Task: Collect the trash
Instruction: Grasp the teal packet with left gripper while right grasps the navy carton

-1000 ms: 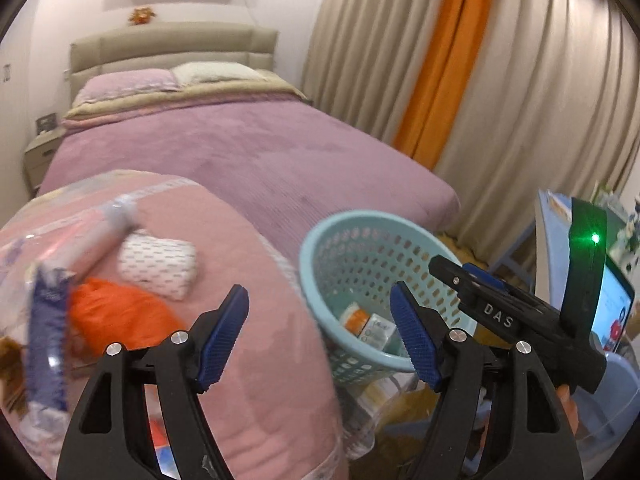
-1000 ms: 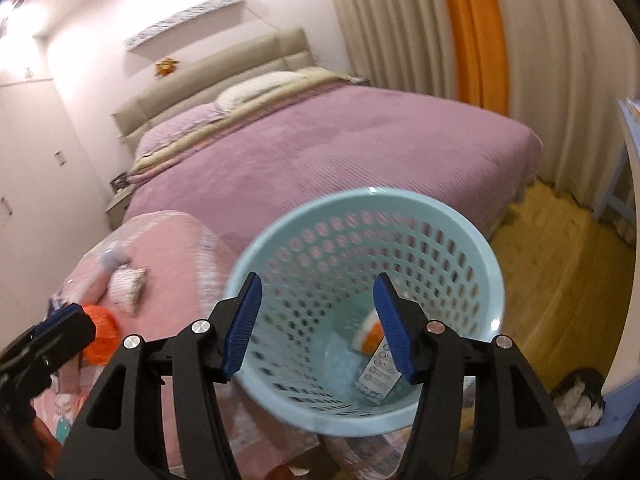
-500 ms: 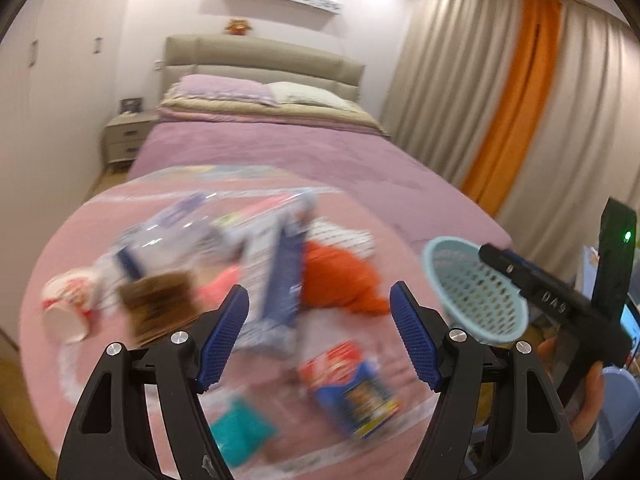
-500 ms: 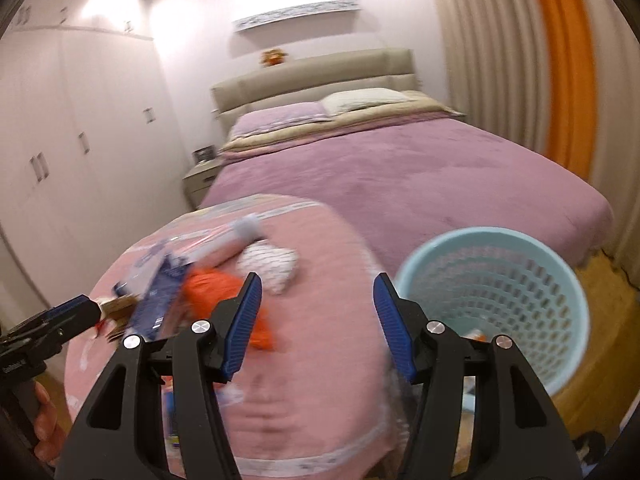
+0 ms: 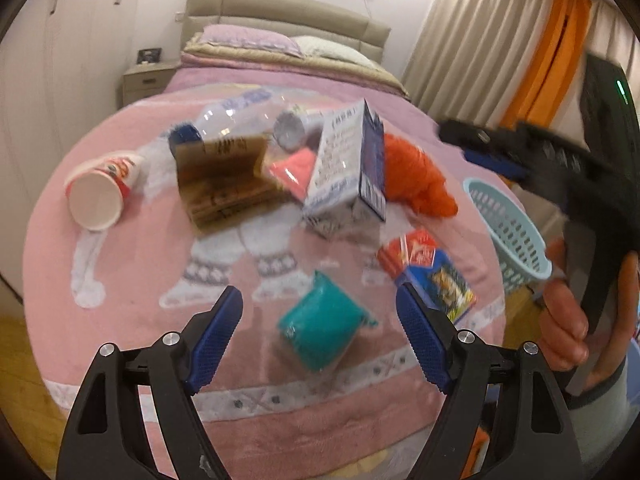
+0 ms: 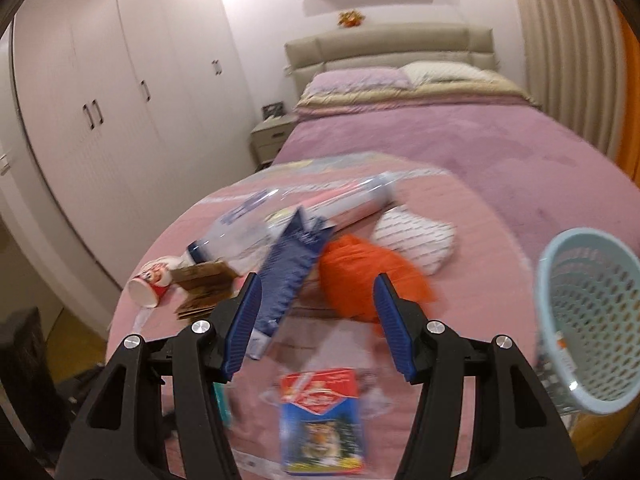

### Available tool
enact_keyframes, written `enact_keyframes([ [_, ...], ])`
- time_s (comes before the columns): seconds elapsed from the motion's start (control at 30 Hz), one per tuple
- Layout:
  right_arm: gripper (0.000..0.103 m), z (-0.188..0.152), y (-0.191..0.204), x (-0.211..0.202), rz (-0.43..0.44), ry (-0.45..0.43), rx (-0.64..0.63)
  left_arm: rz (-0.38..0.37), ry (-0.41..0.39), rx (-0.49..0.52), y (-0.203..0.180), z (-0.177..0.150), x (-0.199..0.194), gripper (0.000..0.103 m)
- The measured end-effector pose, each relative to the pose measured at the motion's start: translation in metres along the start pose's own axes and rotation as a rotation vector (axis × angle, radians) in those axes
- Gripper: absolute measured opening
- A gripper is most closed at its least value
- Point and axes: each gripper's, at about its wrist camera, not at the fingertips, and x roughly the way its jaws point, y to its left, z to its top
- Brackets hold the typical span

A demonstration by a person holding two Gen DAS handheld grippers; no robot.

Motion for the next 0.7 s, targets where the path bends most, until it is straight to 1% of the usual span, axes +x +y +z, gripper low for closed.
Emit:
enact_keyframes([
  [0.1, 0.055, 0.000, 0.008, 0.014, 0.017, 0.041, 0.005, 0.008, 0.022, 0.035, 0.002, -0.013, 0.007, 0.077],
  [0.37, 0.056, -0.002, 0.020, 0.045, 0.045, 0.119, 0.028, 0.006, 0.043, 0.041, 0.006, -0.019, 0.017, 0.077],
  [0.43, 0.057, -0.002, 0.021, 0.052, 0.047, 0.132, 0.039, 0.021, 0.047, 0.045, 0.005, -0.019, 0.020, 0.077],
  [0.53, 0.057, -0.001, 0.020, 0.061, 0.062, 0.159, 0.062, 0.048, 0.045, 0.072, -0.003, -0.018, 0.024, 0.073],
  [0.6, 0.057, -0.002, 0.020, 0.068, 0.070, 0.175, 0.072, 0.061, 0.052, 0.096, -0.008, -0.019, 0.026, 0.064],
  [0.63, 0.057, -0.001, 0.021, 0.070, 0.070, 0.178, 0.072, 0.066, 0.053, 0.105, -0.009, -0.019, 0.027, 0.063],
  [0.67, 0.057, -0.001, 0.021, 0.073, 0.072, 0.183, 0.075, 0.070, 0.053, 0.114, -0.011, -0.019, 0.027, 0.059],
  [0.7, 0.057, -0.001, 0.021, 0.076, 0.078, 0.190, 0.082, 0.070, 0.055, 0.123, -0.014, -0.020, 0.028, 0.053],
])
